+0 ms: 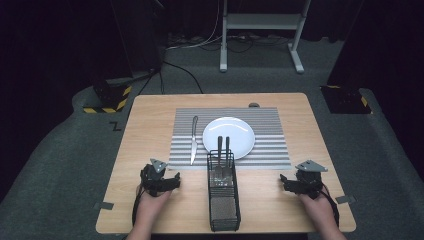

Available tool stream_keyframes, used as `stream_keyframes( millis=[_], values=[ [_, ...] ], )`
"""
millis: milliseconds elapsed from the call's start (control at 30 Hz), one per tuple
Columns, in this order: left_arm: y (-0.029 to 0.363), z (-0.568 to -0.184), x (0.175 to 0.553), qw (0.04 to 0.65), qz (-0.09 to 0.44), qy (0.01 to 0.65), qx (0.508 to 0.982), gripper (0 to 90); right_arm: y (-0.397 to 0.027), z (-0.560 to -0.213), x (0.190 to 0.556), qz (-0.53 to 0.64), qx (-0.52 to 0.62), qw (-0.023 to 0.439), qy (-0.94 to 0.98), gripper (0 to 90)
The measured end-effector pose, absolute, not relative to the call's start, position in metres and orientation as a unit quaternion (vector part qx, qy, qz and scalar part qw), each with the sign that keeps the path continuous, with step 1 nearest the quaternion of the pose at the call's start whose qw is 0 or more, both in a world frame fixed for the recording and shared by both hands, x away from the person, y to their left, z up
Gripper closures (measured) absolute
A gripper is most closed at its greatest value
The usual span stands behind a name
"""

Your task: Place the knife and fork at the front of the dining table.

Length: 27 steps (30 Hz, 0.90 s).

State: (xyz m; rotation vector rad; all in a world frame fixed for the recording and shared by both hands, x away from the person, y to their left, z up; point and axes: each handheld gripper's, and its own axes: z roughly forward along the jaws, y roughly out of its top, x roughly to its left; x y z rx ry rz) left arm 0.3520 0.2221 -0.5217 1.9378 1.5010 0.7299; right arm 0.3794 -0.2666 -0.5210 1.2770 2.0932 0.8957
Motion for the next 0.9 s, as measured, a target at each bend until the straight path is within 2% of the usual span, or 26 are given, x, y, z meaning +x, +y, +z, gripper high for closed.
stream_keyframes(
  millis=[133, 533, 900],
  values=[
    [0.230, -0.527, 0.345, 0.289, 0.286, 0.558, 0.723, 12.9, -0.261, -0.510, 0.372, 0.375, 0.454, 0.280, 0.759, 13.1],
    [0.236, -0.529, 0.342, 0.307, 0.257, 0.590, 0.701, 14.0, -0.236, -0.482, 0.354, 0.429, 0.432, 0.283, 0.742, 10.5],
    [0.236, -0.529, 0.342, 0.308, 0.256, 0.590, 0.701, 14.0, -0.202, -0.450, 0.353, 0.491, 0.411, 0.302, 0.706, 13.8]
  ],
)
